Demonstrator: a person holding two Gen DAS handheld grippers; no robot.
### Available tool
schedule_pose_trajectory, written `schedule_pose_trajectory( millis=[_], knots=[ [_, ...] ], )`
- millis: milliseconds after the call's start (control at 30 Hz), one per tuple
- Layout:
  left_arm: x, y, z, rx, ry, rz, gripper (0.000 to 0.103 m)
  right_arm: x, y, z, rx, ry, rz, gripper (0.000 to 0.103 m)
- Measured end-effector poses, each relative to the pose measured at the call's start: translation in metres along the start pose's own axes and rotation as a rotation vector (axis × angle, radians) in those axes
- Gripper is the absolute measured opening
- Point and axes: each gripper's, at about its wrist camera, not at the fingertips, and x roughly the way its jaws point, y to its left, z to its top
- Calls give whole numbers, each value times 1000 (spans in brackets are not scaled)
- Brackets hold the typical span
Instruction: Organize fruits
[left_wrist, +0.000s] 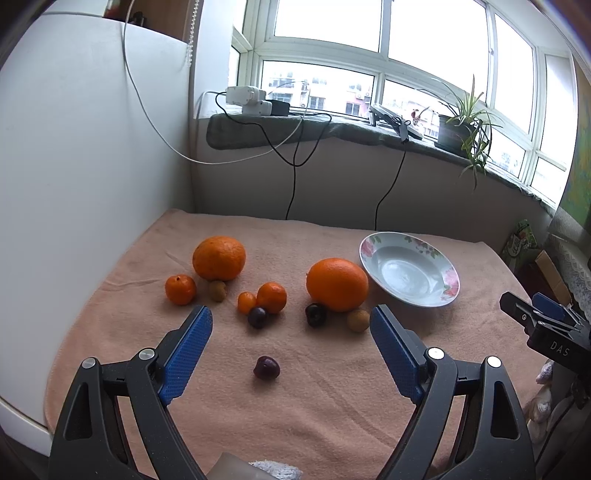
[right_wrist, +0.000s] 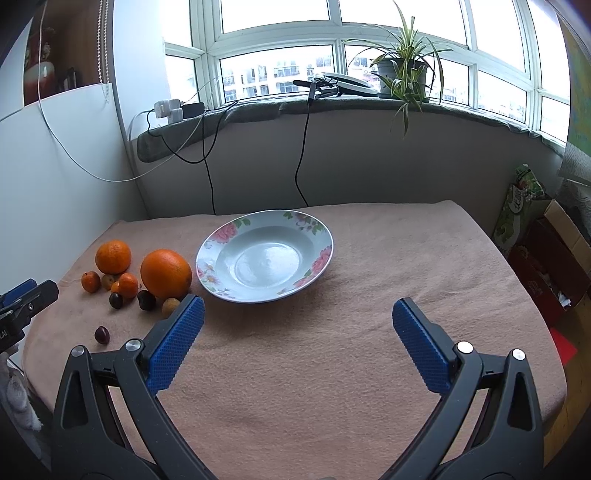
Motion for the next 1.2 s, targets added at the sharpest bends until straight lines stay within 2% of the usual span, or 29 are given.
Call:
schedule_pose_trajectory(
  millis=[667, 1200],
  knots=[
    [15, 7, 0, -20, 34, -8, 87, 13, 6, 3, -14, 36, 52, 103],
    [41, 27, 2, -67, 83, -41, 87, 38, 25, 4, -20, 95, 201, 103]
  ],
)
